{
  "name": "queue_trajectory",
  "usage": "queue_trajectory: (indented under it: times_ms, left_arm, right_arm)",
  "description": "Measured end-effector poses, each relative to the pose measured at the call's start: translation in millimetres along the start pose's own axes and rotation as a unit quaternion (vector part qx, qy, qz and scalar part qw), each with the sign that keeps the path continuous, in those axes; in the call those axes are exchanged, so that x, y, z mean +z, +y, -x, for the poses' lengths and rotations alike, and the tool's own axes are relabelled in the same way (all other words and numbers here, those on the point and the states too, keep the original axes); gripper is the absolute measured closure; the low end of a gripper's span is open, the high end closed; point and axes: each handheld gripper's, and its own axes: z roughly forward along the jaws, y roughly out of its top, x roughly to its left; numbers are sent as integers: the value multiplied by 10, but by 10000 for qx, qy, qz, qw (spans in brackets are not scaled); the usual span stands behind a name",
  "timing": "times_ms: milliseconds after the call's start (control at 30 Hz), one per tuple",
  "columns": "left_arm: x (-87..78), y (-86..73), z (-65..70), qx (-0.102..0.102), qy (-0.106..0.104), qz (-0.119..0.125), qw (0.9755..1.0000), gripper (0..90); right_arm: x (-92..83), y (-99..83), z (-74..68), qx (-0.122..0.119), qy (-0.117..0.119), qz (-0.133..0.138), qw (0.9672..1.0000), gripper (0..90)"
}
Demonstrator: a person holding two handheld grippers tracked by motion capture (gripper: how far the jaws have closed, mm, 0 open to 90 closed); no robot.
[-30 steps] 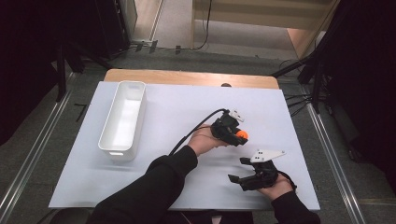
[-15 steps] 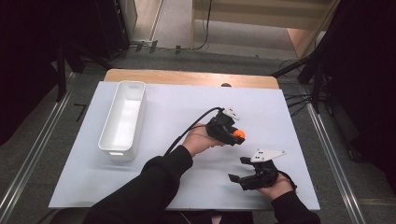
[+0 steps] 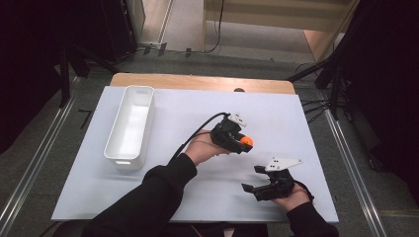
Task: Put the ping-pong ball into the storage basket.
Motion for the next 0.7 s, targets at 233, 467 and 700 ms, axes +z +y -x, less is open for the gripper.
queue_trajectory:
  times_ms: [233, 467, 700]
  left_arm:
    - [-128, -15, -38, -14, 70, 45, 10000, 510]
    - [-220, -35, -42, 19, 92, 47, 9999, 510]
    - [-319, -94, -26, 23, 110, 1, 9999, 510]
  right_arm:
    - [-4, 2, 10, 122, -48, 74, 9999, 146]
    - [15, 7, 6, 120, -82, 63, 9999, 146]
    - [16, 0, 24, 129, -64, 64, 9999, 146]
